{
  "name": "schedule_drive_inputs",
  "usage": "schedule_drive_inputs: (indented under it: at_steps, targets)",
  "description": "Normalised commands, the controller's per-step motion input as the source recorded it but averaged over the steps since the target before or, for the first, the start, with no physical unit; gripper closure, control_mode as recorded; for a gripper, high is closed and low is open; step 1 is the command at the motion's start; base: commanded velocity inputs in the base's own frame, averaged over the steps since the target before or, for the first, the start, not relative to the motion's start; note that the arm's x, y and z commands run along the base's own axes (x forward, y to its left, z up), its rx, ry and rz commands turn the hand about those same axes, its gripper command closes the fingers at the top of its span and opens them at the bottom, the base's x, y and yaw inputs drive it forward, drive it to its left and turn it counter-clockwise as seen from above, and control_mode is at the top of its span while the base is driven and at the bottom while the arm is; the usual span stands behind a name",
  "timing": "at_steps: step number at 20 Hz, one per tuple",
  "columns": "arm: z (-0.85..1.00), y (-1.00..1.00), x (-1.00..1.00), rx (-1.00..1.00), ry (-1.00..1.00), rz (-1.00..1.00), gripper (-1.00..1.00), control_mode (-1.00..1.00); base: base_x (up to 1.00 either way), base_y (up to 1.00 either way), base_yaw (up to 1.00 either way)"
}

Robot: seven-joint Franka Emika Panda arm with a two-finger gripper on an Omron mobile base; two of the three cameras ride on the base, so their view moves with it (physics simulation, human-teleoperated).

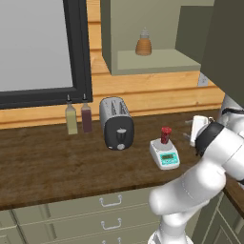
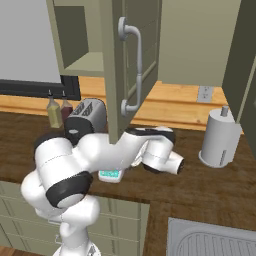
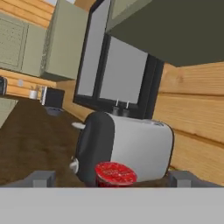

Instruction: Pick the yogurt and place it on the digital scale for weighing, and close the cabinet.

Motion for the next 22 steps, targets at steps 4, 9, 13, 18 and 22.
schedule_drive_inputs:
  at_steps: [4, 9, 13, 18, 22]
  targets:
    - [0.15, 0.11, -0.9, 0.23, -0.16, -0.09, -1.0, -1.0, 0.0, 0.0, 0.0]
    - [-0.02, 0.79, -0.73, 0.21, -0.16, -0.11, -1.0, -1.0, 0.0, 0.0, 0.0]
    - [0.45, 0.78, -0.88, 0.06, -0.32, -0.13, -1.0, -1.0, 0.0, 0.0, 0.0]
    - [0.88, 0.28, -1.0, 0.01, -0.28, -0.2, -1.0, -1.0, 0.0, 0.0, 0.0]
    - [1.0, -0.1, -1.0, 0.0, -0.1, -0.25, -1.0, -1.0, 0.0, 0.0, 0.0]
